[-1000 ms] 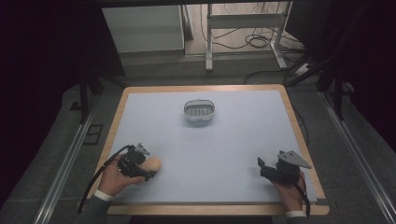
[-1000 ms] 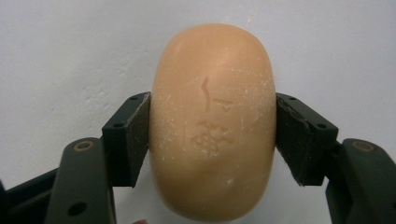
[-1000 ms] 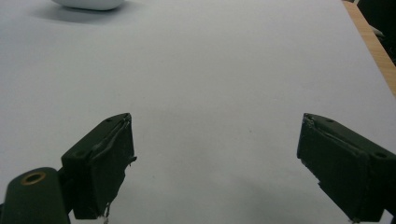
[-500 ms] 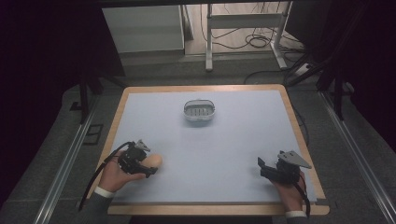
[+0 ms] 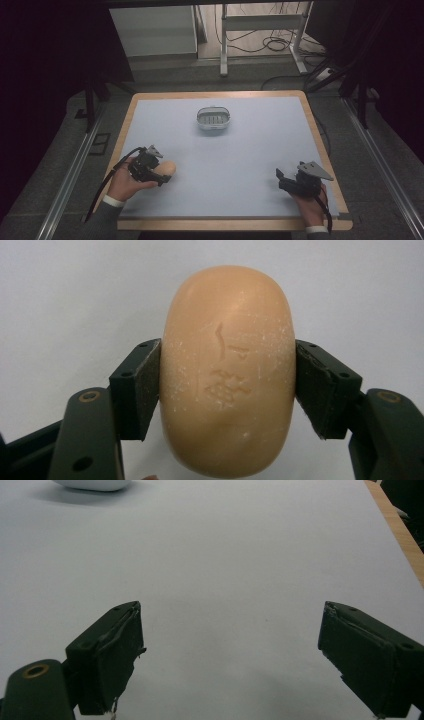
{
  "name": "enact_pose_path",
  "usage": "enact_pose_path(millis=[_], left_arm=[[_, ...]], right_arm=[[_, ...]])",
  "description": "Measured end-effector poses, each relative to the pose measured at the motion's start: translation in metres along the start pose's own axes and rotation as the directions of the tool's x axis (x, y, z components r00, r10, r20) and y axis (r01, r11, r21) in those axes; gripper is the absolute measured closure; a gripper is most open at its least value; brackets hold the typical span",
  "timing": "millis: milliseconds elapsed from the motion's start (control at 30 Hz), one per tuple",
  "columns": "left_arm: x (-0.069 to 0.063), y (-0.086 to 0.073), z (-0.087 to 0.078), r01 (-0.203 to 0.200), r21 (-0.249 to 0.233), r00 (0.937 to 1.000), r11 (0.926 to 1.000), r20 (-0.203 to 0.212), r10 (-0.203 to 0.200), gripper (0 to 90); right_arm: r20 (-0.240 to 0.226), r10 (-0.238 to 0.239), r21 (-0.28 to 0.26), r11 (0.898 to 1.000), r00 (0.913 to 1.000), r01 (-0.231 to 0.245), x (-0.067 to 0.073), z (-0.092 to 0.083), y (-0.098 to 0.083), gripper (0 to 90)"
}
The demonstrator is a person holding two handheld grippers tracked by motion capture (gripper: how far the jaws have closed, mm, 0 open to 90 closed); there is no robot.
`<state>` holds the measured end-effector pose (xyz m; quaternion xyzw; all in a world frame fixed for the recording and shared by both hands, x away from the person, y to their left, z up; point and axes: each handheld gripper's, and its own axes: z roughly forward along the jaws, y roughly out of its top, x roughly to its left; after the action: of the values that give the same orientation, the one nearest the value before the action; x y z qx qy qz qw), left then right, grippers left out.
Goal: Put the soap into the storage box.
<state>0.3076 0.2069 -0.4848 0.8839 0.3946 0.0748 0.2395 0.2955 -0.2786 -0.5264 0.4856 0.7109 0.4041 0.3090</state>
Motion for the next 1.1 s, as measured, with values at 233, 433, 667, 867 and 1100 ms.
enact_pose_path(millis=[233,433,667,867,1100], left_arm=[[-0.001,0.006,0.000,-0.008,-0.001,1.0000,1.0000,0.000,0.008,32.4],[0.000,0.014,-0.002,-0.015,-0.008,0.9999,0.9999,0.003,0.015,32.4],[0.004,0.019,-0.006,-0.006,-0.024,1.0000,0.9997,0.007,0.006,32.4],[0.008,0.024,-0.006,-0.007,-0.028,0.9999,0.9996,0.010,0.007,32.5],[0.011,0.033,-0.001,0.001,-0.039,1.0000,0.9992,0.010,-0.001,32.5]], right_arm=[[0.002,-0.003,0.002,1.000,1.0000,0.003,0.000,0.000,0.000,11.1],[0.008,0.007,-0.005,1.000,0.9999,-0.007,0.000,0.000,0.000,11.1],[0.013,0.021,-0.010,1.000,0.9997,-0.021,-0.002,-0.001,0.000,11.1],[0.019,0.014,-0.010,1.000,0.9997,-0.014,-0.001,-0.001,0.000,11.1],[0.017,0.006,-0.003,1.000,0.9998,-0.006,0.000,0.000,0.000,11.1]])
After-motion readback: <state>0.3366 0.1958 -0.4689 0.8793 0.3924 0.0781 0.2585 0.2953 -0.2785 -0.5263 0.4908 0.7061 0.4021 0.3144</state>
